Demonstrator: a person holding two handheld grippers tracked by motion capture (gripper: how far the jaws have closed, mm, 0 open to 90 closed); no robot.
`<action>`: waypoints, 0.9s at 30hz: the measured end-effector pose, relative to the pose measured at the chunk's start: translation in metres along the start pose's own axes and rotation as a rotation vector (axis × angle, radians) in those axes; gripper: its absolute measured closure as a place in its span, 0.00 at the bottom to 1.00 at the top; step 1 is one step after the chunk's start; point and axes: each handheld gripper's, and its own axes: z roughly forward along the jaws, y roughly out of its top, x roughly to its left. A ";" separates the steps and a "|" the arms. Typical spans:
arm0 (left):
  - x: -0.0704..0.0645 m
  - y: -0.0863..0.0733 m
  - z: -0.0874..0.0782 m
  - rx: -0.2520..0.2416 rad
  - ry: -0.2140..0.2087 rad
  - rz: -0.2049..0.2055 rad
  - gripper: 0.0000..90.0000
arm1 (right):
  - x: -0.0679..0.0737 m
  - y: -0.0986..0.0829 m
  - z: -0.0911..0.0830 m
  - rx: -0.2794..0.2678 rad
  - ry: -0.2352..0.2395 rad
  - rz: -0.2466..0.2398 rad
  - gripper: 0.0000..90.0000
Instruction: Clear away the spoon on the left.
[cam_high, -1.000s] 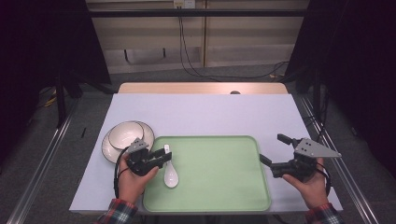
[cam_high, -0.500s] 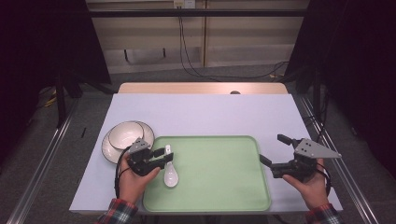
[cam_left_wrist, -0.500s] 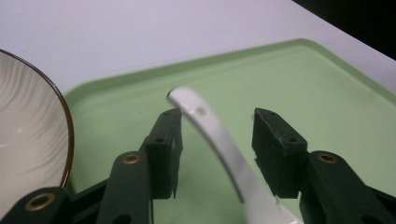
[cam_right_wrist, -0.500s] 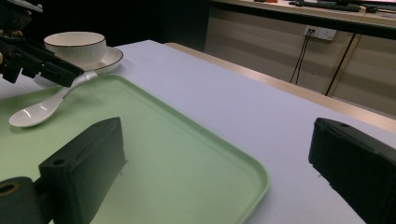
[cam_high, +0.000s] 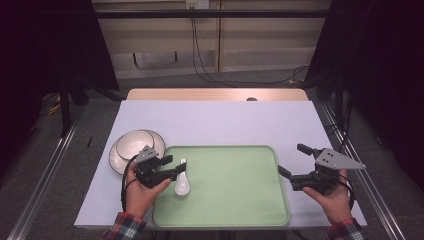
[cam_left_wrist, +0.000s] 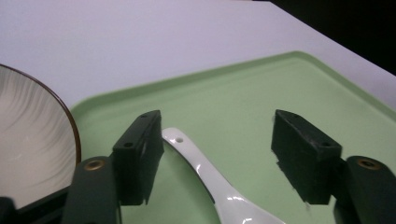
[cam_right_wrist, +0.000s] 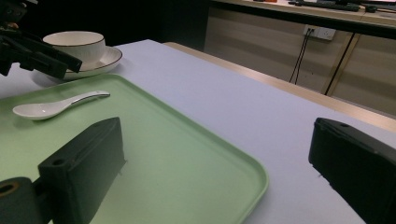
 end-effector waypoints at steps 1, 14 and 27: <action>0.000 0.001 0.000 0.002 -0.002 0.007 0.33 | 0.000 0.000 0.000 0.000 0.000 0.001 0.03; -0.002 0.007 -0.006 -0.046 -0.025 0.024 0.13 | 0.000 0.000 0.000 0.001 0.000 -0.002 0.03; 0.000 0.013 -0.019 -0.094 -0.030 0.052 0.05 | -0.001 0.000 0.000 0.000 -0.001 -0.003 0.03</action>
